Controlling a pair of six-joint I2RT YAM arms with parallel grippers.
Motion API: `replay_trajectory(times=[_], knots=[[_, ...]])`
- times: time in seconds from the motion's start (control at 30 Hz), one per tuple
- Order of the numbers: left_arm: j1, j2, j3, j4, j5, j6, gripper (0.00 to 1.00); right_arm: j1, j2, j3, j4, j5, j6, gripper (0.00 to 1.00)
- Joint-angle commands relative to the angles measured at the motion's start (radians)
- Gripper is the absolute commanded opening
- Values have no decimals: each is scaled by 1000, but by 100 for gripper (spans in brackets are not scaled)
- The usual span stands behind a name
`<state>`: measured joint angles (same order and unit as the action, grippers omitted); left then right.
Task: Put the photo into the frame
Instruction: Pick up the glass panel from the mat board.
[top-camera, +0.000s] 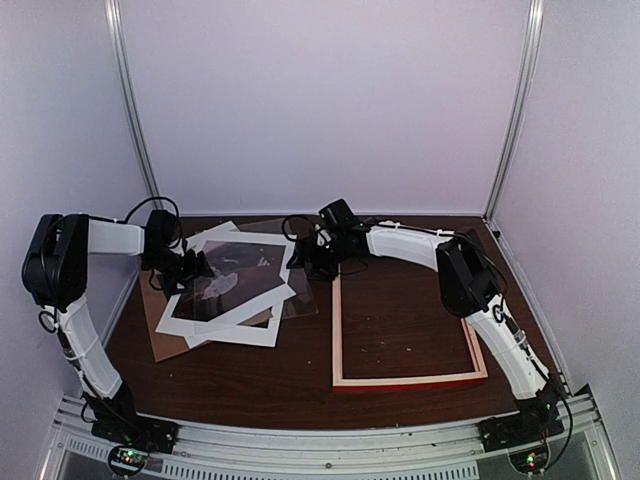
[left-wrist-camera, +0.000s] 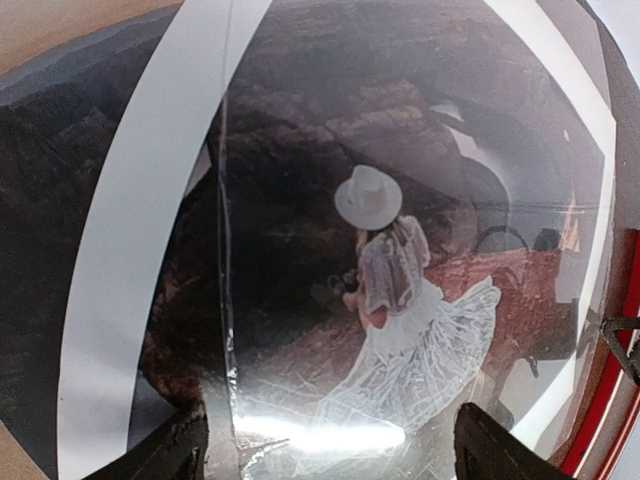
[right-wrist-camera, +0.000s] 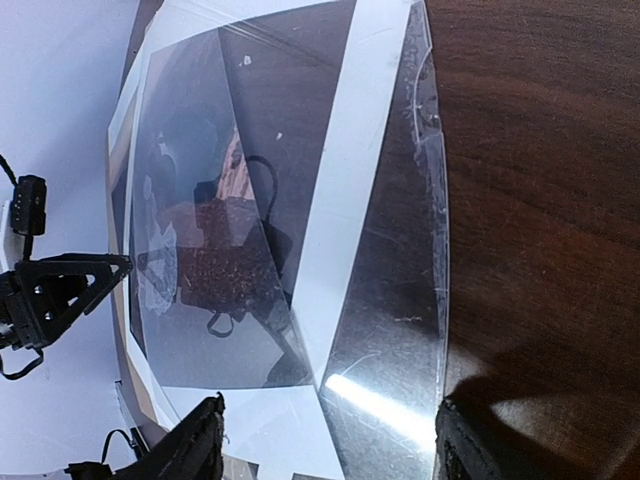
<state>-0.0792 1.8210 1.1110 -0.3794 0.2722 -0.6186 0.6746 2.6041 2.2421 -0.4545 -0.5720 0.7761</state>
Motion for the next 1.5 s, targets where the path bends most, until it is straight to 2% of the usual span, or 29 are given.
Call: replay_trajectory(times=[0.0, 0.3, 0.7, 0.8, 1.03, 1.47], knots=[[22, 31, 25, -3, 50, 19, 85, -7, 48, -7, -17, -39, 64, 72], [24, 36, -5, 47, 147, -9, 82, -7, 7, -90, 110, -131, 141, 69], [35, -15, -51, 157, 288, -45, 80, -13, -52, -218, 151, -177, 112, 67], [34, -37, -51, 127, 242, -42, 79, -13, -59, -228, 157, -176, 109, 67], [39, -51, 19, -26, -10, 37, 80, -22, -43, -174, 65, -83, 35, 70], [45, 118, 192, -58, -56, 99, 80, -22, -22, -154, 36, -29, 13, 71]])
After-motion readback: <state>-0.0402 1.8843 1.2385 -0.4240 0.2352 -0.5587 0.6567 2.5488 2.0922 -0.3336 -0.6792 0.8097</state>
